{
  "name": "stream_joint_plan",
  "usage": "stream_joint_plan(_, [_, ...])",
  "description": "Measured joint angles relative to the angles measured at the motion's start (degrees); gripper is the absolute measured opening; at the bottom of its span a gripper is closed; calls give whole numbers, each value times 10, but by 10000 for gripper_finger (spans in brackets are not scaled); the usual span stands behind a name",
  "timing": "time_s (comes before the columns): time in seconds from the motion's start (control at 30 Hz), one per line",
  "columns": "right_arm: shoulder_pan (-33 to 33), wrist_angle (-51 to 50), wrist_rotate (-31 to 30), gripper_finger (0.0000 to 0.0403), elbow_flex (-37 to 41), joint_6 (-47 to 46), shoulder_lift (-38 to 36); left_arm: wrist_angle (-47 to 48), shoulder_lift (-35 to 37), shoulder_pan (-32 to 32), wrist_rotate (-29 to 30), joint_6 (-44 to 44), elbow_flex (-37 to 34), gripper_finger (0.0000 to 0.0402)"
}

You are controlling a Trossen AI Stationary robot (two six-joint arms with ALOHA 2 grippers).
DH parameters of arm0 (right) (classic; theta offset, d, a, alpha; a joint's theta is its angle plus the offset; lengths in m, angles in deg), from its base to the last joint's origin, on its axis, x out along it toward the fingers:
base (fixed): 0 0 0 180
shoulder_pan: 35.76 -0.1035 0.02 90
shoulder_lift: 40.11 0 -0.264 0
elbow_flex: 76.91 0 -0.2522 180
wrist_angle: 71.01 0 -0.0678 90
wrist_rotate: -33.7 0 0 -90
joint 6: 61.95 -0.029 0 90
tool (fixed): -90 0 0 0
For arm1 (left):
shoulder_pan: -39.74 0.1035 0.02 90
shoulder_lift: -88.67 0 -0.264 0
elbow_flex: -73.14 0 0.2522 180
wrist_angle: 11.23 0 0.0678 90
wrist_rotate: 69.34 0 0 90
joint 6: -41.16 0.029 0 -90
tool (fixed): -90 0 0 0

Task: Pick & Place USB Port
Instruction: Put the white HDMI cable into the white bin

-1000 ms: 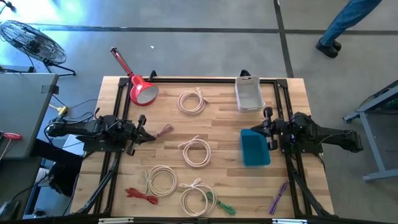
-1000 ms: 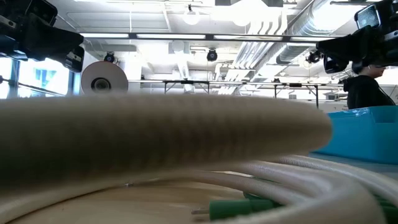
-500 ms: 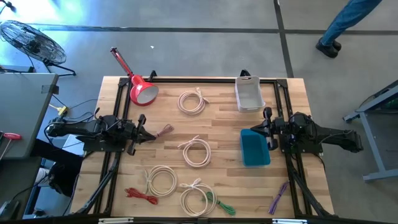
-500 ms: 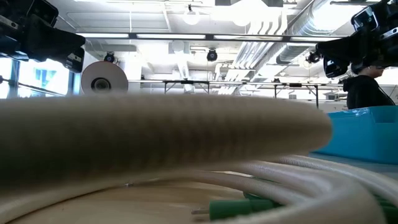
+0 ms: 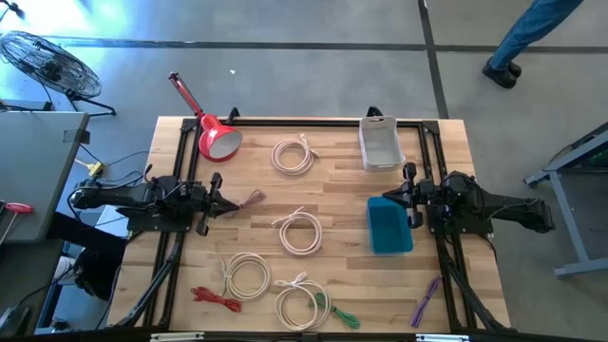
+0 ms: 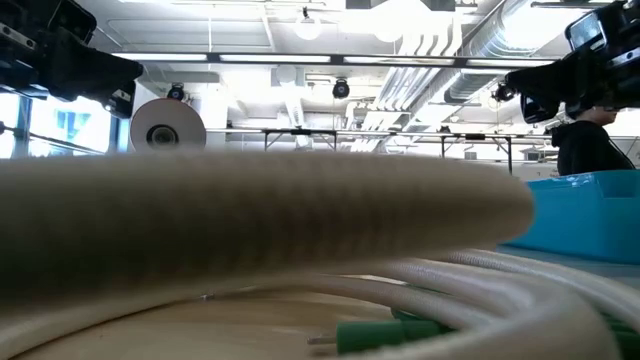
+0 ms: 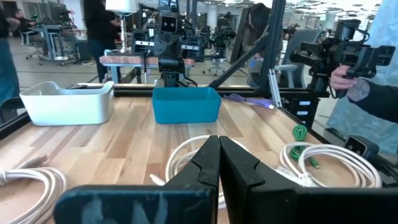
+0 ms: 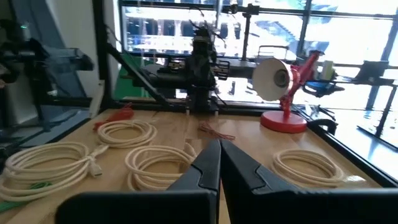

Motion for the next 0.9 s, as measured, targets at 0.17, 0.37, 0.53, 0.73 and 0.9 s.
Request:
stream_joint_plan(0.17, [0, -10, -34, 0, 0, 8, 0, 3, 0, 0, 0, 0, 0, 1])
stream_joint_plan(0.37, [0, -12, -39, 0, 0, 10, 0, 5, 0, 0, 13, 0, 0, 1])
stream_joint_plan(0.53, [0, -12, -39, 0, 0, 22, 0, 0, 0, 0, 82, 8, 0, 1])
stream_joint_plan(0.73, [0, -17, -78, 0, 0, 30, 0, -2, 0, 0, 122, 73, 0, 1])
stream_joint_plan(0.9, [0, -26, -79, 0, -25, 16, 24, -2, 0, 0, 133, 78, 0, 1])
